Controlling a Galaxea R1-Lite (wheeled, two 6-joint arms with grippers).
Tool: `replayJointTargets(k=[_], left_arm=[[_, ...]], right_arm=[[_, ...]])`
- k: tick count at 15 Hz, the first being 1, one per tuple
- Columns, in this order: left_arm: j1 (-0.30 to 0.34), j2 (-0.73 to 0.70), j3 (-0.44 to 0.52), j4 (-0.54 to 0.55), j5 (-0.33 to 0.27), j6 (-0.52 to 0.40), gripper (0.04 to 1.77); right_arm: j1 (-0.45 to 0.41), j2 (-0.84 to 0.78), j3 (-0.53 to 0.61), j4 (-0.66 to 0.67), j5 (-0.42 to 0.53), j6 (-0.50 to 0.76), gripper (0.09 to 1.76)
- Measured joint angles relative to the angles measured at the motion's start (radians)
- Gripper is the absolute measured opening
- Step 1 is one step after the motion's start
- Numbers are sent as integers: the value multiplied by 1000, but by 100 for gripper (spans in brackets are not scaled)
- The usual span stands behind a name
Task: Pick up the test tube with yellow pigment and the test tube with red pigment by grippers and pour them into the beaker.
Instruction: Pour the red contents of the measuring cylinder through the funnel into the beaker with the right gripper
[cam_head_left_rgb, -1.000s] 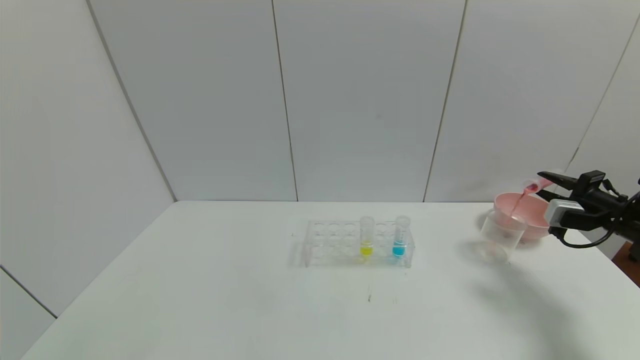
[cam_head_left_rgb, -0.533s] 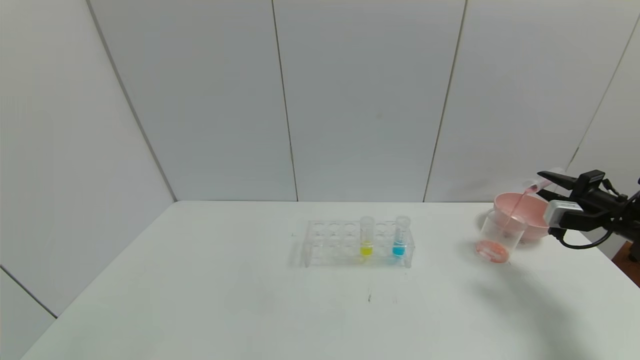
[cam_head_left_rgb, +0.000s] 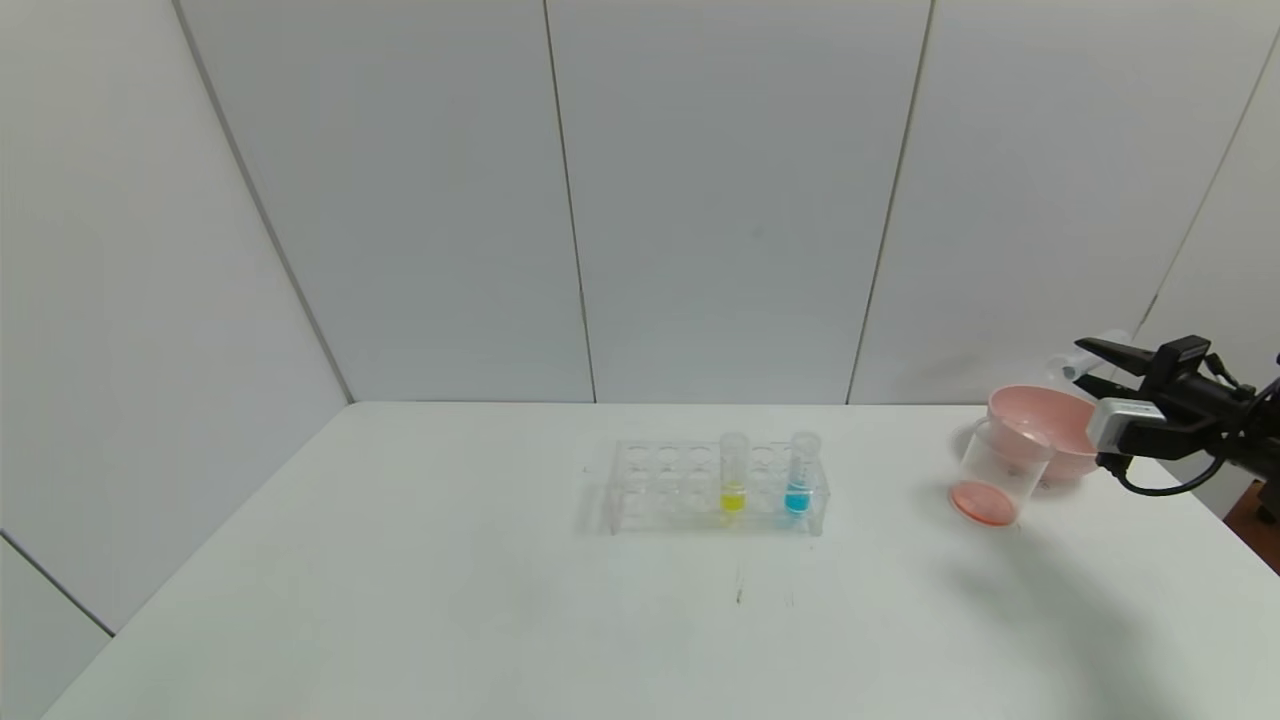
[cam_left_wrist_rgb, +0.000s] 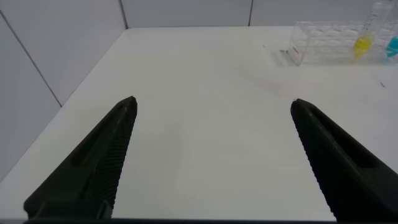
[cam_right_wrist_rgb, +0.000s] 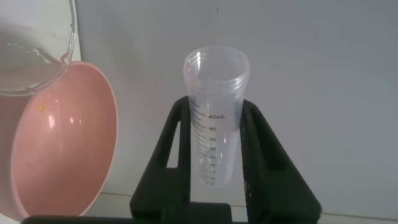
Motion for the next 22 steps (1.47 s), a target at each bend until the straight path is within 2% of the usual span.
replayJointTargets(k=[7,15,16,18,22], left_arm=[[0,0,0,0,0,0,176],[0,0,0,0,0,0,176],[0,0,0,0,0,0,176],[0,0,0,0,0,0,176],[0,0,0,0,0,0,176]], right_arm=[[0,1,-30,0,-4,-15,54],[11,3,-53,3,-62,9,54],[15,0,-68,10,-83,44,54],[37,-4,-119,42,-168,228,54],[98,-11,-282,255,-423,738,54]])
